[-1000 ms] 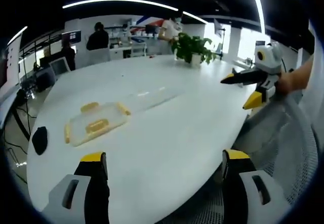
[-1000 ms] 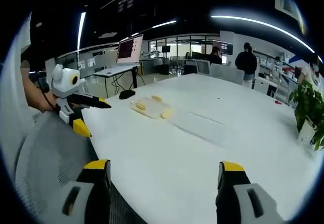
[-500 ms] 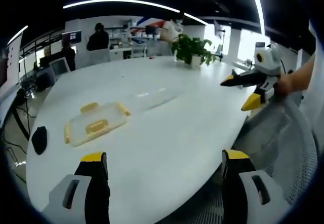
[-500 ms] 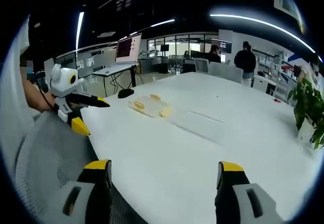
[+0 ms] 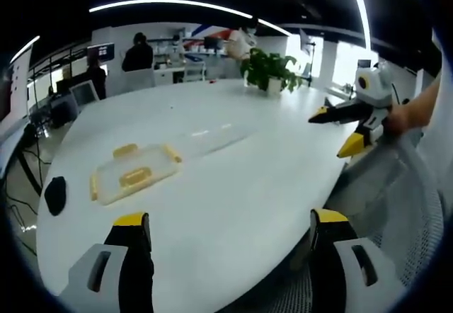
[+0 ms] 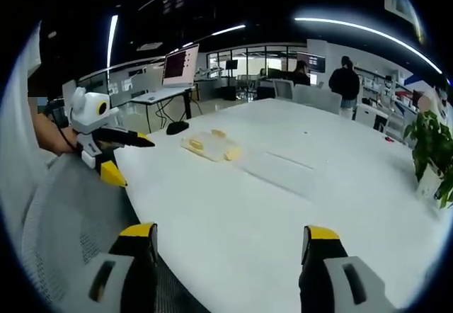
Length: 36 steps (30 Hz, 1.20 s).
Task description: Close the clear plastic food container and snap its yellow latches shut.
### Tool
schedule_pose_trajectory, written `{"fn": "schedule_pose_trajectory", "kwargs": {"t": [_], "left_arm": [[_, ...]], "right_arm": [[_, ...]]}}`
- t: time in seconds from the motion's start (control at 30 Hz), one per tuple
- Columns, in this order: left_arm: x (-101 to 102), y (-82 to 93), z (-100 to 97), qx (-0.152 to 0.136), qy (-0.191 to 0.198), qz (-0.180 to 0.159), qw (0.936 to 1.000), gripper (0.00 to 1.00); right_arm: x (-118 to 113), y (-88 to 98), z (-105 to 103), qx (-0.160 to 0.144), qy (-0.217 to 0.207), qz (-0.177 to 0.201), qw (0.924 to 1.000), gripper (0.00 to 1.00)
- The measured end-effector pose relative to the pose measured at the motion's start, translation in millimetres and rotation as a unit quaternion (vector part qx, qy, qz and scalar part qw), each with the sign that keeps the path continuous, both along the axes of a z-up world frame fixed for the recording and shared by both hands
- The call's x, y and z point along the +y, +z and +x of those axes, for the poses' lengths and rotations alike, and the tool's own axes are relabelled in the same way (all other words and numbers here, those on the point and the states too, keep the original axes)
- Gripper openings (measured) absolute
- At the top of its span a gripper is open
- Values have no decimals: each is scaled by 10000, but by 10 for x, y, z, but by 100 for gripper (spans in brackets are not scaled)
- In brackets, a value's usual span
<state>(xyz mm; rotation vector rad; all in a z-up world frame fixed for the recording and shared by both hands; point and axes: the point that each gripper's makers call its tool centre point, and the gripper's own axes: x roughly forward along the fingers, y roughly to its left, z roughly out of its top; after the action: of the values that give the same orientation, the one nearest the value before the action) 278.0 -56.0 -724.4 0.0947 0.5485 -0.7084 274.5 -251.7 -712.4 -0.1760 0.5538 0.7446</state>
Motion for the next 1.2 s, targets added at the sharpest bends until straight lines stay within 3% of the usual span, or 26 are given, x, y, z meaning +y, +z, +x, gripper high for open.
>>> {"fn": "schedule_pose_trajectory", "kwargs": {"t": [1.2], "left_arm": [[-33,15,-8,-1,-92,-26,10000,92]], "right_arm": [[40,-23,-20,23,138,-83,9999,84]]}}
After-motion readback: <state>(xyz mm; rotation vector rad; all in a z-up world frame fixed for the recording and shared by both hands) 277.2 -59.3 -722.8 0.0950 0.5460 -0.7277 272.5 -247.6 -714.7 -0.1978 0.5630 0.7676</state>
